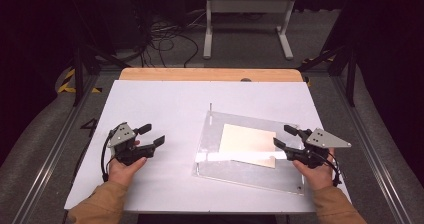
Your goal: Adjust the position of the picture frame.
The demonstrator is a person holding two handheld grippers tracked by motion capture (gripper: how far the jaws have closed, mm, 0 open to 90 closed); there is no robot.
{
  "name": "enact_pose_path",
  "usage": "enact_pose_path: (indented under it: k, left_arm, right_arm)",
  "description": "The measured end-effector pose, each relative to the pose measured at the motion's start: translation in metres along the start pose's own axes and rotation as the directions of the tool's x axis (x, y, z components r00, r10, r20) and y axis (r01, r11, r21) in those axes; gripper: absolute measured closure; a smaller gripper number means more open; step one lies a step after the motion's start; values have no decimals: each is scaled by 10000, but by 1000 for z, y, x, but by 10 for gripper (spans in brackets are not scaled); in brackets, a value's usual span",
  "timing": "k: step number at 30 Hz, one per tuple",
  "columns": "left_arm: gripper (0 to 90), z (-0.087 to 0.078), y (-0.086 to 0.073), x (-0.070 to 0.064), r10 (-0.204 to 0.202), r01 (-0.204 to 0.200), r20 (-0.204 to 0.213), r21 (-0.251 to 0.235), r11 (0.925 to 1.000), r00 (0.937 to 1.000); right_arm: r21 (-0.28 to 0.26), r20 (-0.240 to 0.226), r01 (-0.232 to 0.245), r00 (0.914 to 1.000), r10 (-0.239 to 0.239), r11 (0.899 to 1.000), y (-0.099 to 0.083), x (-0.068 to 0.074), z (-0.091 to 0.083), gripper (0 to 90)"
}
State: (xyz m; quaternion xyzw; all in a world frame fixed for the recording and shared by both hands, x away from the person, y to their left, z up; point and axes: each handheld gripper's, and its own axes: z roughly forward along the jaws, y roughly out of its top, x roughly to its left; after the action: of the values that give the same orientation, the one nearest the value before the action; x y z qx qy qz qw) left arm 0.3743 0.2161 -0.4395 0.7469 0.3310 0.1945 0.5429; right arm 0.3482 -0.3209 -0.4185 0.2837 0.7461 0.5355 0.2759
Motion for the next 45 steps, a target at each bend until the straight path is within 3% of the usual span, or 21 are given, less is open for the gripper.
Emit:
enact_pose_path:
  k: [21,26,33,40,45]
  left_arm:
    - [299,-2,-1,0,-78,77,-68,-16,10000,9999]
    - [299,-1,1,-6,274,-274,-91,83,9996,9996]
    - [298,1,5,-16,558,-560,216,97,9984,9982]
    - [296,4,10,-34,873,-881,825,62,9961,9928]
    - [314,12,15,-54,1257,-1318,1709,249,9910,9772]
  right_arm:
    - [-103,28,-5,10000,5,9999,1,0,1,382]
    - [-111,23,-13,10000,13,9999,1,0,1,382]
    - [-117,36,-30,10000,31,9999,1,0,1,382]
    - [-87,36,-56,10000,56,9999,1,0,1,381]
    - [-81,67,-52,10000,53,10000,1,0,0,382]
